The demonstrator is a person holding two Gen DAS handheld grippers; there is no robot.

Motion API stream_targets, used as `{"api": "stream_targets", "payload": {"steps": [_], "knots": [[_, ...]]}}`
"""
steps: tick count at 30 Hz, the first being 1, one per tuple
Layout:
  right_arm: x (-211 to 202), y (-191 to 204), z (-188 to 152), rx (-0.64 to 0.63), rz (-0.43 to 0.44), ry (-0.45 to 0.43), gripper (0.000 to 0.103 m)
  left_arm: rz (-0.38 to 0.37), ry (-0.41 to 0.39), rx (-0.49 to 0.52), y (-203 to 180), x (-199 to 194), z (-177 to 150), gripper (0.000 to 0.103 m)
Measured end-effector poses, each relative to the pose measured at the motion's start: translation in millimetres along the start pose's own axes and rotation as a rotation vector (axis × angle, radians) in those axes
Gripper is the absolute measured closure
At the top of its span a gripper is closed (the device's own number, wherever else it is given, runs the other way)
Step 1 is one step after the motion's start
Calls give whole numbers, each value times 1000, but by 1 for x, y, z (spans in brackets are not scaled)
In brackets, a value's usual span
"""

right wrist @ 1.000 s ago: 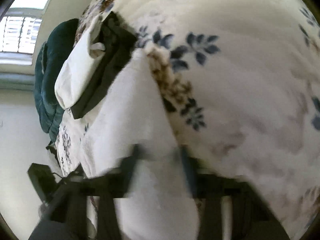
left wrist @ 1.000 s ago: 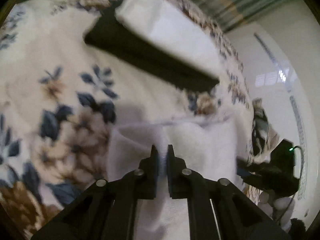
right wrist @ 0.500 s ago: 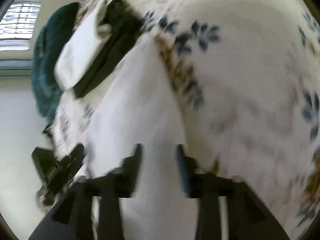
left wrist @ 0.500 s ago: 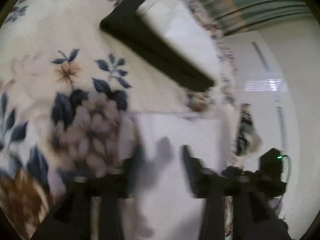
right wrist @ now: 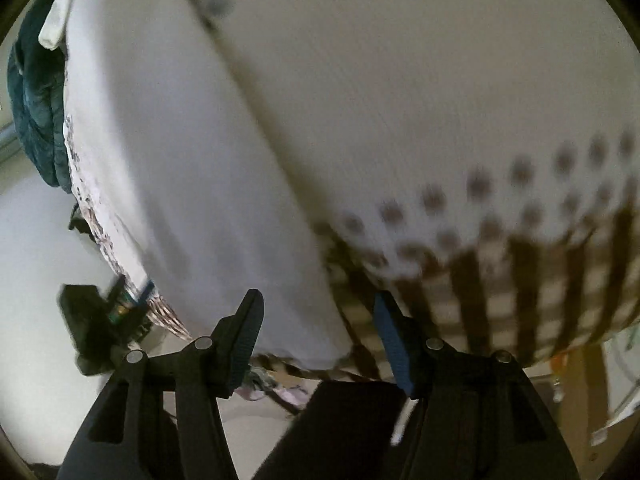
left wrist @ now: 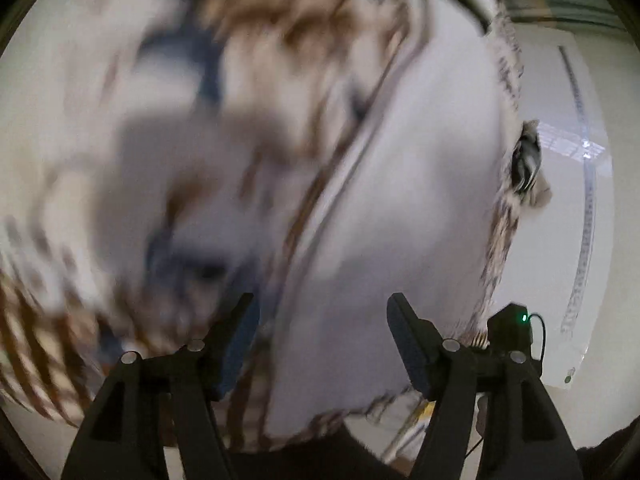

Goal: Fold small clothes

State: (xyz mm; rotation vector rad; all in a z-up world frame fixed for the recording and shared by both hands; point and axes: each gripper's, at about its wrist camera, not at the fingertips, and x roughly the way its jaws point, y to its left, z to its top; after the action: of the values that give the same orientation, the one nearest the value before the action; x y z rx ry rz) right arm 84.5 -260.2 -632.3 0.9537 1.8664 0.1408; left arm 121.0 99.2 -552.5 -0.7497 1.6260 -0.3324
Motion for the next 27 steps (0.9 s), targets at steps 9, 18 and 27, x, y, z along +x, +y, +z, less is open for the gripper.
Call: {"api": "stream_targets", "payload": {"steps": [9, 18, 27], "knots": [[44, -7, -15, 13, 155, -13, 54, -23, 35, 44, -18, 30, -23, 95], [7, 37, -44, -15, 277, -69, 93, -122, -64, -15, -49, -26, -21, 95], [-118, 143, 10, -146, 406, -301, 94, -324, -231, 34, -140, -77, 82, 95]]}}
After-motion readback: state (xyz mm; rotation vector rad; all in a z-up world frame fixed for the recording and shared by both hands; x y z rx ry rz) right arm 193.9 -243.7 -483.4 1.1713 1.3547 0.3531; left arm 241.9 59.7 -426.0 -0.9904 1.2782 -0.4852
